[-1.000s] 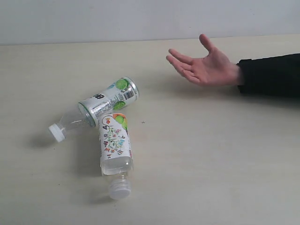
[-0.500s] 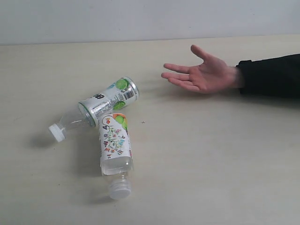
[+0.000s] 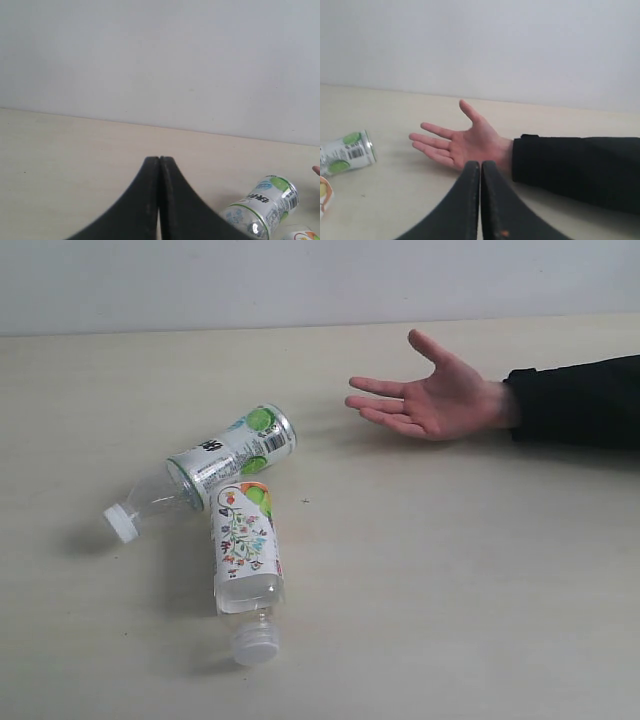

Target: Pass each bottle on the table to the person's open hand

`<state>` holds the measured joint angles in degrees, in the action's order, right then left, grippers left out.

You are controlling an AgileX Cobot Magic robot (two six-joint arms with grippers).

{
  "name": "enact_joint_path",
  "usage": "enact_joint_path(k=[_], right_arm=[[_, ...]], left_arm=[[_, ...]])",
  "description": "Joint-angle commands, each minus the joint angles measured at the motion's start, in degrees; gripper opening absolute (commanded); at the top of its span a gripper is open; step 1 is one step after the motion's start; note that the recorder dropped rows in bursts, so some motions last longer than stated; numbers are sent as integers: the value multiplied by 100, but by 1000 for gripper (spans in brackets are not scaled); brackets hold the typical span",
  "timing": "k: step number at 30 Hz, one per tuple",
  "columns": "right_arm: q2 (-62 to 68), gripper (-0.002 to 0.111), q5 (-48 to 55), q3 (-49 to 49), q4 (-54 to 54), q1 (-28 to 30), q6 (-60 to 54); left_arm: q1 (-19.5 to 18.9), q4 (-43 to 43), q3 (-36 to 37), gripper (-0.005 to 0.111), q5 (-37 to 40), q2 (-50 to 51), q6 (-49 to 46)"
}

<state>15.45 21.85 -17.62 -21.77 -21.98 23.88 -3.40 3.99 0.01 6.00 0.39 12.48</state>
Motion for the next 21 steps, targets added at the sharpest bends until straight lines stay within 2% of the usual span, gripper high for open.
enact_joint_path(k=[1,5,21], right_arm=[[-13,1,-229,31,114,-1,66],[-13,1,447,31,-141,-1,-31],[-97,1,279,-60,-136,-1,-20]], left_arm=[[-8,22,-1,0,-24,-39,-26],[-8,22,-1,0,-24,-39,-26],[-8,22,-1,0,-24,-39,-26]])
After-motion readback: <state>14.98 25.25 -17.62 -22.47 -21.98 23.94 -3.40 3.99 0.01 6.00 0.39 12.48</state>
